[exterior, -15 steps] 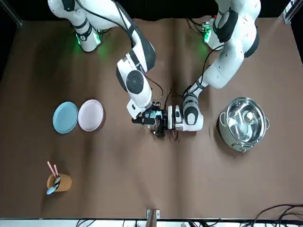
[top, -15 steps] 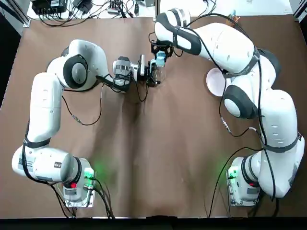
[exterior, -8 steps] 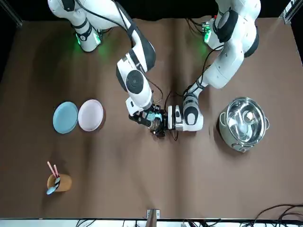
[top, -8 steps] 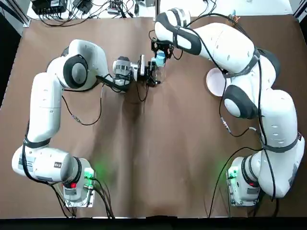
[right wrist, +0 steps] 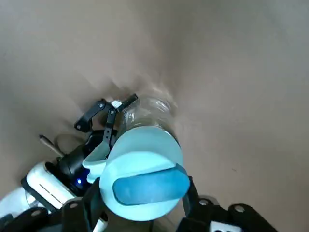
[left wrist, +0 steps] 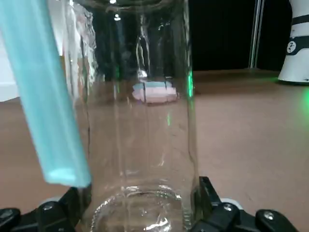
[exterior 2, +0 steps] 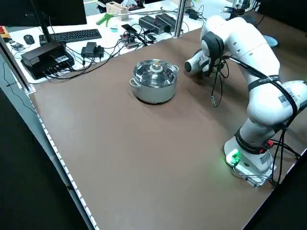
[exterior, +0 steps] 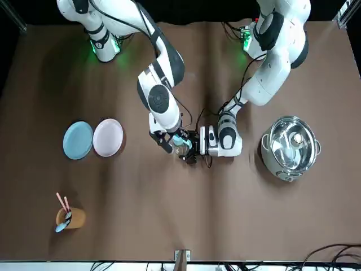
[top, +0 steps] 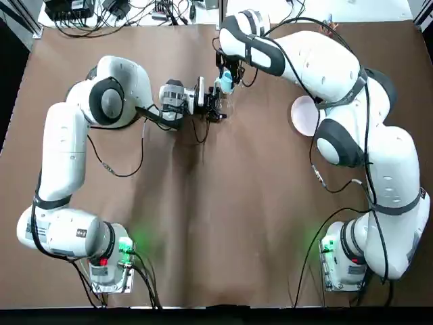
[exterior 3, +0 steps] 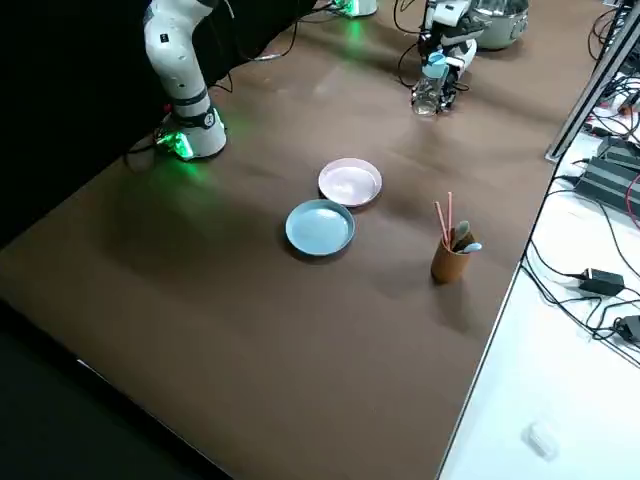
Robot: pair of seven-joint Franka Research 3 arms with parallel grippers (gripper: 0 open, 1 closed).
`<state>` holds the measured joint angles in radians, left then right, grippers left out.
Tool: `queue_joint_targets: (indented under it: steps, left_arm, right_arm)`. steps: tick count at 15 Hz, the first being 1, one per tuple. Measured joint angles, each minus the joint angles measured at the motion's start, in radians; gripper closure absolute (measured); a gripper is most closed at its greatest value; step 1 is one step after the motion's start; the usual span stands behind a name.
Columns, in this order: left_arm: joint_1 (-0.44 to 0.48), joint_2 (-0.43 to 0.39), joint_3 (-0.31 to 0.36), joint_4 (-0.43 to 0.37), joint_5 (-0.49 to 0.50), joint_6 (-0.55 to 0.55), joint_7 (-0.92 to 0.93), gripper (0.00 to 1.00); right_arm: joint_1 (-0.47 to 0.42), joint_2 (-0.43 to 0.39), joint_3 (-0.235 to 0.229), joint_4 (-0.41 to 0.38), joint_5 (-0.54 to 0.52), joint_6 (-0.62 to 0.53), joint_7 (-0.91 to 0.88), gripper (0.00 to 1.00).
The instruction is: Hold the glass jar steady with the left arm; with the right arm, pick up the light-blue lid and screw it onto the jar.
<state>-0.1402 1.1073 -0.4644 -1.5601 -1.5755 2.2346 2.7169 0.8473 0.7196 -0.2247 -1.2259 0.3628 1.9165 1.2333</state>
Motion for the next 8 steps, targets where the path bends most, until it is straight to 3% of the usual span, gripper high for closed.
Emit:
queue_joint_targets:
  steps: [8]
  left_arm:
    - [0.000,0.001,-0.001,0.003,0.000,0.000,-0.008,0.05]
  right_arm:
    - [-0.002,0.000,0.001,0.000,-0.012,0.009,0.201,0.32]
